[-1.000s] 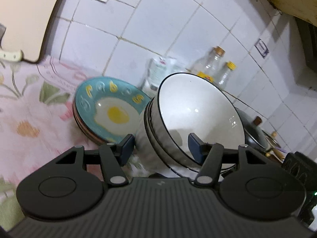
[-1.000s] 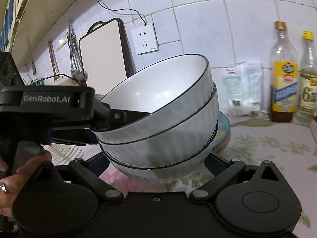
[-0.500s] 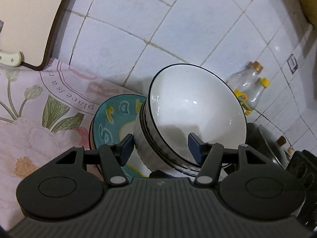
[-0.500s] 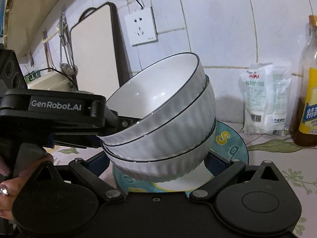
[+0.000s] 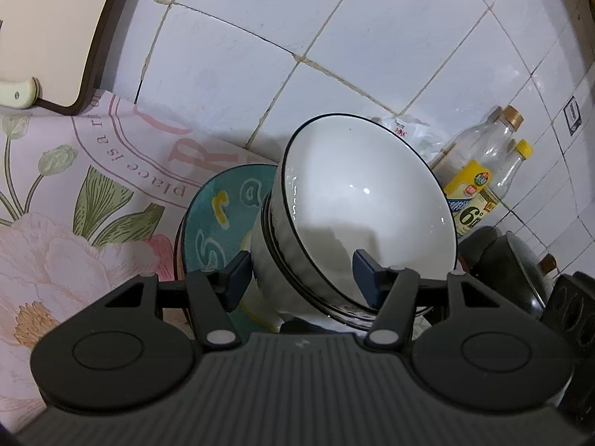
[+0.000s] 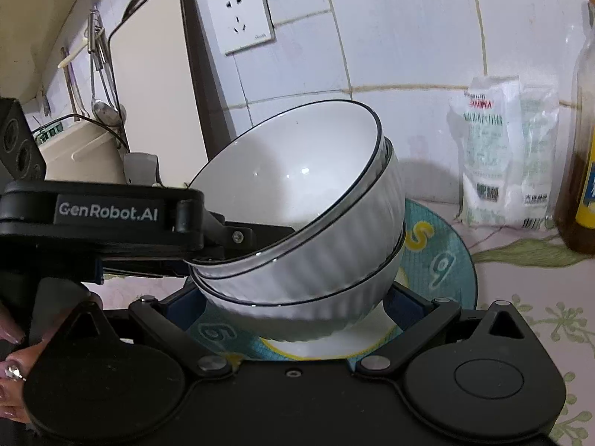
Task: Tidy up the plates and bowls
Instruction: 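Lift the bowl stack with both grippers and carry it over the plate stack, then lower the bowl stack onto the blue egg plate and open both grippers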
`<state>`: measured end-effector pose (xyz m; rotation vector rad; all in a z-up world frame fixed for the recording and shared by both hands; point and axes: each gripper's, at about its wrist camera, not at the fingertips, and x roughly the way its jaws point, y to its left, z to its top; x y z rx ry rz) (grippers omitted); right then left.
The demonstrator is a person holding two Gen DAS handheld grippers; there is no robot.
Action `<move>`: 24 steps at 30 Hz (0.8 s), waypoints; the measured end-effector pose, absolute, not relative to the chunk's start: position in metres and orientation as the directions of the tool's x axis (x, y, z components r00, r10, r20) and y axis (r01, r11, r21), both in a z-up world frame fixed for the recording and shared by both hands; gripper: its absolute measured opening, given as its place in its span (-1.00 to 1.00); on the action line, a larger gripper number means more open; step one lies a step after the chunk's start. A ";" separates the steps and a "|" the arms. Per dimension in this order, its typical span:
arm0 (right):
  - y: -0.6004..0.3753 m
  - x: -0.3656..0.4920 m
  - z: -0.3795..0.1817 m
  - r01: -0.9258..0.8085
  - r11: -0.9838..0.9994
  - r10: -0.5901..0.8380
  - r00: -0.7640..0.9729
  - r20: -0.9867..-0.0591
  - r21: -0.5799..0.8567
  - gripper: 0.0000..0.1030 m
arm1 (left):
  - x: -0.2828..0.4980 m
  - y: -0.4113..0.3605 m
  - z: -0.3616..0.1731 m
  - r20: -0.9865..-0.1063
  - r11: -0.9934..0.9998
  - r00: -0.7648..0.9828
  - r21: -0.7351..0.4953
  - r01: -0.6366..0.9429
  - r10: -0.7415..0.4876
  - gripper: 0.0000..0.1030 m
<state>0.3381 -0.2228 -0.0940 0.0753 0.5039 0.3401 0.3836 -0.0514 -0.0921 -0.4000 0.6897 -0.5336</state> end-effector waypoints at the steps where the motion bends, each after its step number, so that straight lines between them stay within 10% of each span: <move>1: -0.223 0.338 -0.094 -0.304 0.941 0.338 0.820 -0.462 0.150 0.99 | 0.383 -0.052 -0.092 -0.493 0.797 0.648 -0.510 0.325 -0.580 0.12; 24: -0.221 0.244 -0.077 -0.290 0.957 0.280 0.895 -0.346 0.024 0.98 | 0.301 -0.037 -0.045 -0.418 0.850 0.758 -0.402 0.340 -0.500 0.31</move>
